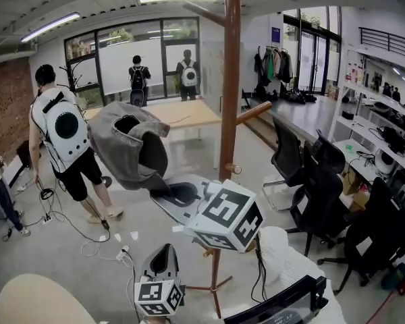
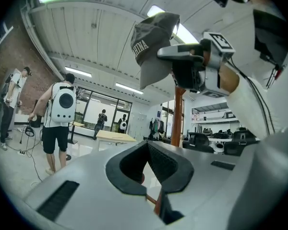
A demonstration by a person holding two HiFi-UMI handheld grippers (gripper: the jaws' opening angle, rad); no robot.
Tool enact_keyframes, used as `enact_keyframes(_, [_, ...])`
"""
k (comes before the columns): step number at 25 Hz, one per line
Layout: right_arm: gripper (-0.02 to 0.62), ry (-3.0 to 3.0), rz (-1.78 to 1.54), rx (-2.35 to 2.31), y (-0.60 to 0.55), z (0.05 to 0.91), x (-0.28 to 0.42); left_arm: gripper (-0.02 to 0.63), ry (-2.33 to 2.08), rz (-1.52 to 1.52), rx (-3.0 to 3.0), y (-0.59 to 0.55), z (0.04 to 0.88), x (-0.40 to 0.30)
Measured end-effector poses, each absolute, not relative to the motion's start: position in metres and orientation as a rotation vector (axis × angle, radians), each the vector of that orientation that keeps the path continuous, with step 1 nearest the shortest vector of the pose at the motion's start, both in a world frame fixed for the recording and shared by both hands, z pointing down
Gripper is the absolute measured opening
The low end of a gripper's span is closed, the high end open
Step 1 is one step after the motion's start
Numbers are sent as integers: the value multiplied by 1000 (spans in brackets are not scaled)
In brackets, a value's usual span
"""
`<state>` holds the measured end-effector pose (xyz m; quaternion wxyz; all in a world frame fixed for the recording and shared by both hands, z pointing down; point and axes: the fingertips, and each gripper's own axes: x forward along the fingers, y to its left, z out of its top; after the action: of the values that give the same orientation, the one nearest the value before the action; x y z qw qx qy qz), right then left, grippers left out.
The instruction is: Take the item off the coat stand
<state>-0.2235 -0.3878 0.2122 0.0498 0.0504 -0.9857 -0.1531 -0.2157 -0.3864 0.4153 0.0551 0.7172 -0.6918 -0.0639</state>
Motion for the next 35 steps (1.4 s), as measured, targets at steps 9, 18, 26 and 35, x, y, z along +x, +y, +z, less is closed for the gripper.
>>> enact_keyframes(9, [23, -3012, -194, 258, -368, 325, -181, 0, -2077, -135, 2108, -362, 450, -202])
enact_keyframes(18, [23, -2956, -46, 505, -375, 419, -124, 0, -2020, -72, 2135, -349, 465, -165])
enact_keyframes(26, [22, -2943, 19, 536, -369, 433, -99, 0, -2007, -67, 2162, -355, 461, -142])
enact_keyframes(35, [23, -2940, 106, 653, -354, 442, -76, 0, -1987, -63, 2223, -341, 449, -125])
